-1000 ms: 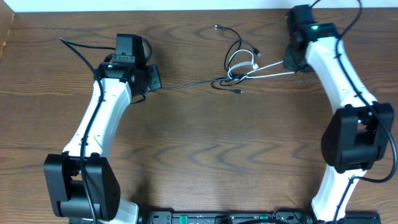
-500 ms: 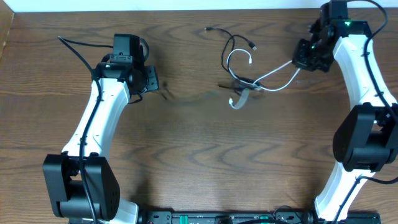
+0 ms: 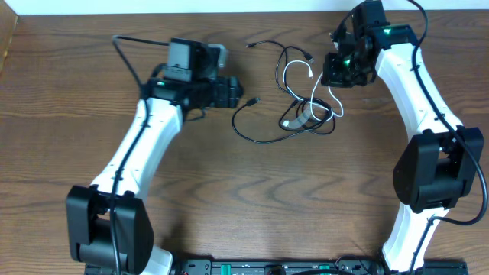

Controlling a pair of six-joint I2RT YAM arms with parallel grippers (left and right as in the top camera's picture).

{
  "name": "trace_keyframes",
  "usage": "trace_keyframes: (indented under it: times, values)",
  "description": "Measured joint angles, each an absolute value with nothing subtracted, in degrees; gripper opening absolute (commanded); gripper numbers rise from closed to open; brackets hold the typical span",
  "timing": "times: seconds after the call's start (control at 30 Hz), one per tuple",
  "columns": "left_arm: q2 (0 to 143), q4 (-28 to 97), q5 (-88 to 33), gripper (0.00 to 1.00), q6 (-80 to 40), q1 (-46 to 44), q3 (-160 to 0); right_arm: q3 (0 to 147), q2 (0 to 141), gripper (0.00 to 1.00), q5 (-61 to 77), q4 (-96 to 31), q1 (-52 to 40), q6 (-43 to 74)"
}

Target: Untangle cables

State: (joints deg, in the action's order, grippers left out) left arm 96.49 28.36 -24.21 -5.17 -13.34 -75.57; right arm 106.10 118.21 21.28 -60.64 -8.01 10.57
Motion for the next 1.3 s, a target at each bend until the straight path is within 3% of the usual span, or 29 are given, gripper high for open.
trace_keyframes:
  times: [0.23,0.77,1.3]
  values:
    - [101.41,23.94,-25.78,0.73,-10.52,-18.15,-75.57,110.91,117.23,0.01,26.63,-61.63,-7.18,9.30]
    - [102.65,18.61,-29.93,0.73,-13.58,-18.57,-75.57,116.49,102.63,0.01,34.63,-61.69,-7.20,8.47]
    - [101.80,7.20,-42.37,0.75,-10.66,-20.47,-75.57,116.51,104.95,0.01,33.32,-63.86,-7.20,8.75]
